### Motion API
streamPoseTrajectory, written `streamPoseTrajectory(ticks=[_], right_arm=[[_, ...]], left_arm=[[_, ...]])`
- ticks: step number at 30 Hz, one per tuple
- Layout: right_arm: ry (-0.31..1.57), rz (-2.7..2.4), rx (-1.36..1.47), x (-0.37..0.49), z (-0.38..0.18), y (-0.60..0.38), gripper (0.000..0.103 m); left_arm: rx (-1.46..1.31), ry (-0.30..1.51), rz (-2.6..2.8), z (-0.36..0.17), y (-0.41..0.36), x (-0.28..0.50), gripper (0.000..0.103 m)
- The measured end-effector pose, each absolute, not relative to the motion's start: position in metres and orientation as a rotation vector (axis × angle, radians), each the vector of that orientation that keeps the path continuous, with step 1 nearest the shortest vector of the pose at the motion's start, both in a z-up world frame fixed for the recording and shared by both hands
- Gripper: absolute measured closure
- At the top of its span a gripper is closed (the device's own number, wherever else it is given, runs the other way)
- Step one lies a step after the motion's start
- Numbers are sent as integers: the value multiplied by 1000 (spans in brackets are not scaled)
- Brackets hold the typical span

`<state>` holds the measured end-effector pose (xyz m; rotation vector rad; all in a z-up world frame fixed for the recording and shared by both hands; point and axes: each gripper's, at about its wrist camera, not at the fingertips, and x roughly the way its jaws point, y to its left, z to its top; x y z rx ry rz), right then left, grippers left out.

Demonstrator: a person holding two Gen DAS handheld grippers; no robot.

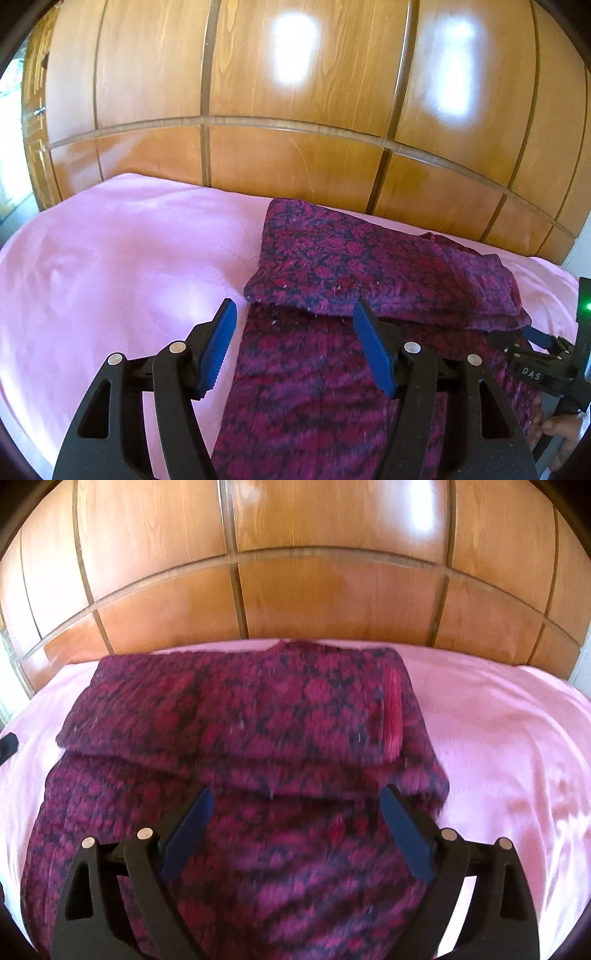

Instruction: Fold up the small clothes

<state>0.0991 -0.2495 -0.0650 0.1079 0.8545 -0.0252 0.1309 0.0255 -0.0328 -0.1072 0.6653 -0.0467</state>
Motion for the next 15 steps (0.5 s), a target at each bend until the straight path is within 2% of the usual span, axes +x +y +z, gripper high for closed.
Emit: streamPoseTrajectory(ticks=[15], right_arm=[[942,3,72,39,-87,-245,7]], left_arm=[[-113,726,-39,-54,36,86,39]])
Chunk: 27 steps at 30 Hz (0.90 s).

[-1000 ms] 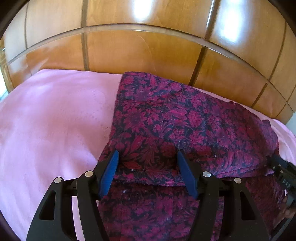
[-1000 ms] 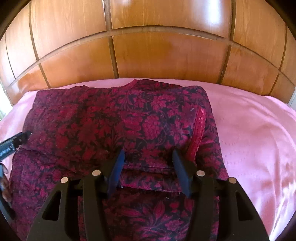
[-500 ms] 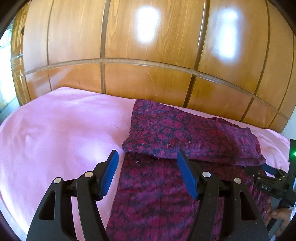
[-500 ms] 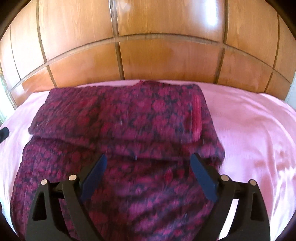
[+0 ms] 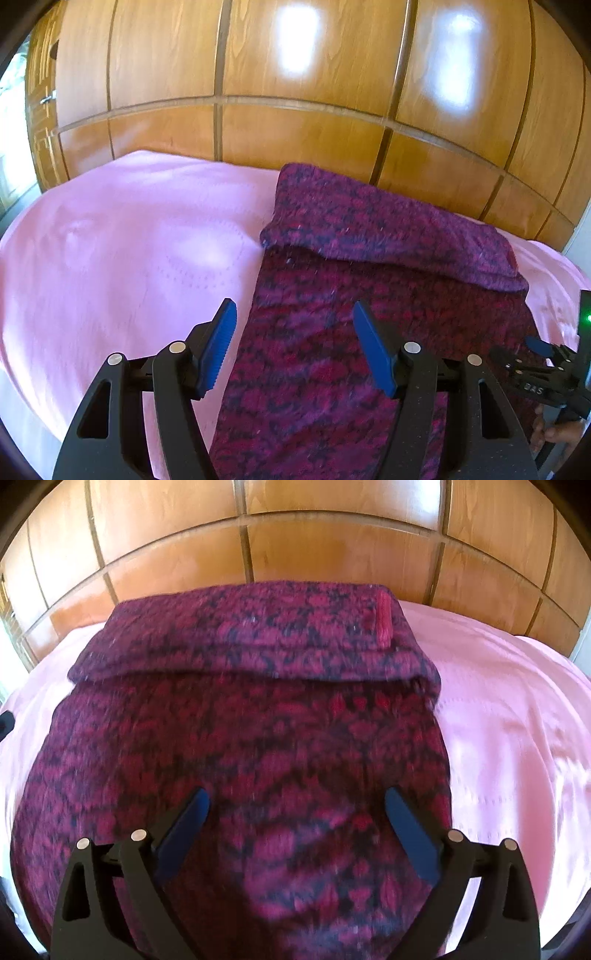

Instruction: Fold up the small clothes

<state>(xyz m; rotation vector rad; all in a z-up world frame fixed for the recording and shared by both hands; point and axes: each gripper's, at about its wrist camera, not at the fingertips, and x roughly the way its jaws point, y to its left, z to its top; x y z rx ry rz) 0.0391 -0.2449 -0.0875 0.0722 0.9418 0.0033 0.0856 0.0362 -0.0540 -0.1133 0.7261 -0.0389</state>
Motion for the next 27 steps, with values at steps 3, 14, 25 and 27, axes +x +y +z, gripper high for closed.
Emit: streamPoseTrajectory(ticks=[3,14,25,27], right_arm=[[946,9,72,25,-88,-247,7],[963,14,32,-12,-85,-250,7],[945,-10,128,-56,-74,-285,8],[965,-4,156,-62,-77,-292,12]], left_arm=[[-112,745,-30,-62,42,82,39],[-103,805,-5,-85,61,65,39],[-166,882,-27,-105,101,17,39],[-188,891,-43,-107,105,8,39]])
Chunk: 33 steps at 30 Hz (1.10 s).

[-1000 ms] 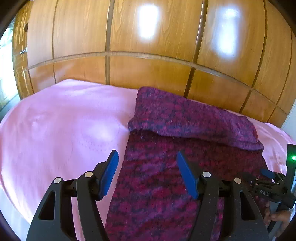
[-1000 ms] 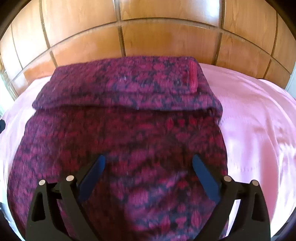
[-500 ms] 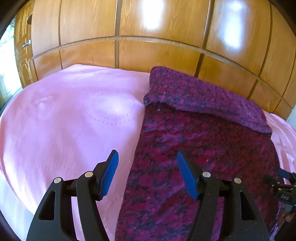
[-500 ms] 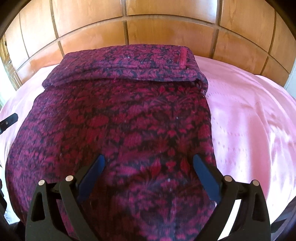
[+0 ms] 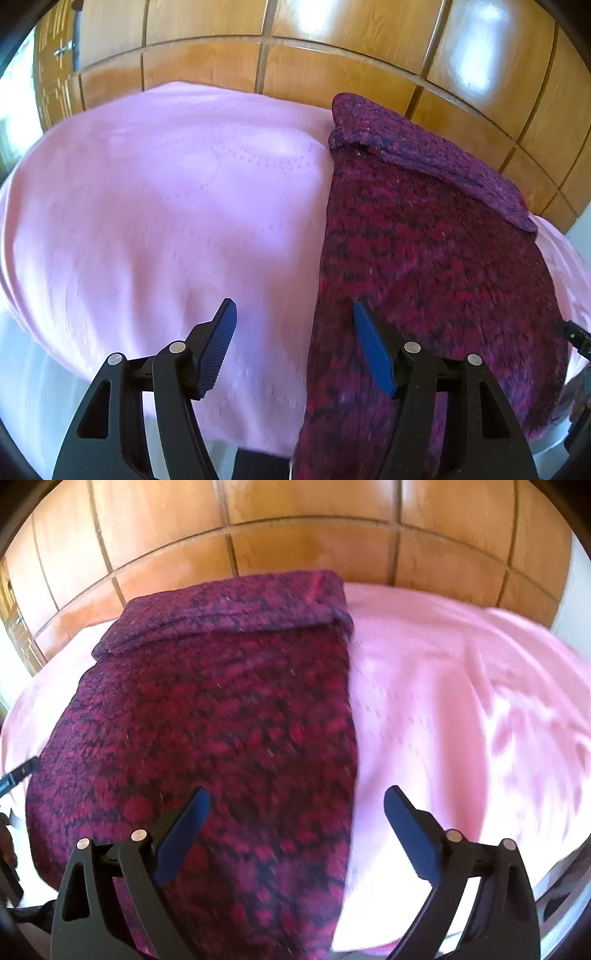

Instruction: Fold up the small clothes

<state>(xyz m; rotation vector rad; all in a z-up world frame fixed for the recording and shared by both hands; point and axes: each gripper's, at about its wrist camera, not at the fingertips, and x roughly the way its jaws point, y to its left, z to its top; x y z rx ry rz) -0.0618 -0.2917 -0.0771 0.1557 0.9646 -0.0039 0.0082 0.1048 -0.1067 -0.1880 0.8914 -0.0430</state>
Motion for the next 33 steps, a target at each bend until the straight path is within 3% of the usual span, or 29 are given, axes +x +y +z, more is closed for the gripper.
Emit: streamPoseTrajectory(ticks=[4,7,9,13,15,23,33], right_arm=[[1016,43,230,-79,-87,-299,31],[1046,85,275,-96,-89,-301,42],[1085,125,328,-108,-94,-301,56],[1163,198,385,-119,-106,-291,66],[1160,232,429,-119,-101,-292,80],[947,385,543,-88,-35,-292,84],[892,267,657,-2,-46,-315,85]], left_arm=[[-192,922,-104,-108,105,-5,39],[-173,963,-183,-111,102,-14,45],[-174,1002,-243,-116,101,-20,49],[-162,1045,-335,-124,91,-28,85],[-193,1025,-383,-114,94,-29,88],[-502,924,-518,-75,120,-5,92],[-672,918,-496,-80,107,105,94]])
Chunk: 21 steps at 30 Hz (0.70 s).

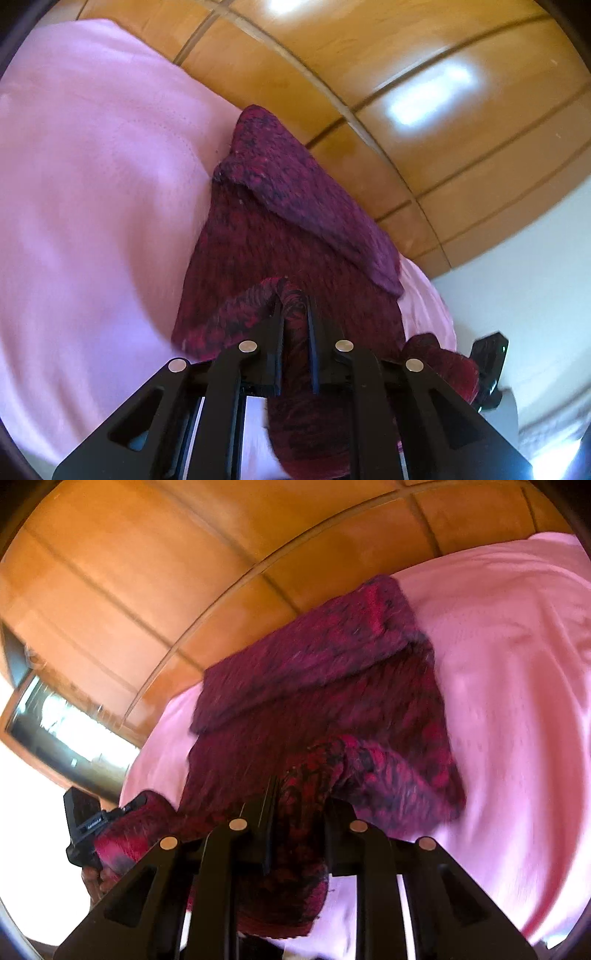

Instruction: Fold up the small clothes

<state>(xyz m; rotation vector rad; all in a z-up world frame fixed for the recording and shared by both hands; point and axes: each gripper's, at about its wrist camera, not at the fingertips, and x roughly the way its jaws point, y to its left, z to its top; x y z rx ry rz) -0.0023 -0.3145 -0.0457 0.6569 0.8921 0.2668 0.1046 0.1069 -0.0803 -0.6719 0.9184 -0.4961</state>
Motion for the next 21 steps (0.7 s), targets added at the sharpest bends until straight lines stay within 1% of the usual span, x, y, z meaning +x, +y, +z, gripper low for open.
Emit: streamPoseTrajectory(ticks=[6,8,9,10,11,12,13,15,16,17,19,21], right_arm=[[973,171,718,37,-70,-330,85],[971,164,738,42,-71,-332,84],[969,169,746,43,-70,-333,80],[967,182,766,44,-69,-335,77],[960,202,795,45,-68,-337,68],[951,217,814,45,-67,-339,56],[932,240,838,45,-64,-342,50],[888,273,874,46,-58,-346,23],[856,259,871,44,-51,-349,17],[833,242,857,44,-46,-351,9],[791,256,828,34,-33,-357,8],[790,235,759,24,-27,-360,8]], left_arm=[[-717,1032,-425,-105,95,168,94],[-767,1075,-411,-115,97,183,92],[-796,1081,-416,-117,101,186,89],[-843,1078,-428,-117,106,188,79],[-881,1062,-444,-116,111,189,64],[-901,1038,-440,-112,117,185,52],[-917,992,-410,-108,126,183,36],[-955,940,-398,-103,143,178,35],[-974,927,-400,-102,151,176,35],[-961,906,-387,-99,159,171,35],[-890,884,-377,-95,167,159,35],[-837,868,-426,-96,172,145,30]])
